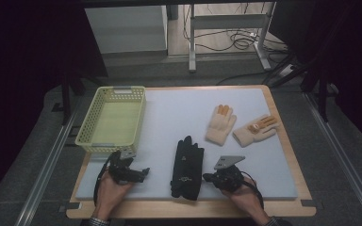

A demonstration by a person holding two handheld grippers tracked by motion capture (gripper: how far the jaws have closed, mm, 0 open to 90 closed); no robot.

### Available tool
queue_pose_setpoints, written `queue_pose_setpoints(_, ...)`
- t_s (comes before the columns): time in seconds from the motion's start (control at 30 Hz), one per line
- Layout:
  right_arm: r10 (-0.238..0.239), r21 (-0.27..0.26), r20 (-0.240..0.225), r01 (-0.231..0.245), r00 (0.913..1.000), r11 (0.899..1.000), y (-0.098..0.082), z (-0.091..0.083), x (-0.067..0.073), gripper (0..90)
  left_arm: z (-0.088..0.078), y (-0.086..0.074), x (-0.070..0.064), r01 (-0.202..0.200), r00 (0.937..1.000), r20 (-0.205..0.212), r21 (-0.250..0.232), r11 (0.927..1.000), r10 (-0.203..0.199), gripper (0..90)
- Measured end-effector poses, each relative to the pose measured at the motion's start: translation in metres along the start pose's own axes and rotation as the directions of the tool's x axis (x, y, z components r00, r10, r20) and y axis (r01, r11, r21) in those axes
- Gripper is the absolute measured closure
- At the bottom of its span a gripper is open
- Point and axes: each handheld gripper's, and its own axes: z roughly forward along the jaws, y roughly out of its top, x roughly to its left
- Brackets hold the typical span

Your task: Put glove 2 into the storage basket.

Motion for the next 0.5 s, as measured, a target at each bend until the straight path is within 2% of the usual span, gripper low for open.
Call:
queue_pose_setpoints(0.07,-0.006,0.008,-0.014,0.006,0.9999,1.000,-0.001,0.005,0.004,88.6,0.000,-0.003,0.004,0.016,0.9999,0.006,-0.010,0.9998,-0.016,0.0)
queue_pose_setpoints(0.3,0.000,-0.006,-0.036,-0.001,0.9993,1.000,0.007,0.023,0.007,88.5,0.000,-0.004,0.007,0.011,0.9998,0.017,-0.012,0.9999,-0.011,0.8)
queue_pose_setpoints(0.5,0.002,-0.014,-0.014,-0.003,0.9999,1.000,0.022,0.040,0.011,88.4,0.000,-0.004,0.008,0.017,0.9997,0.020,-0.012,0.9998,-0.016,1.3)
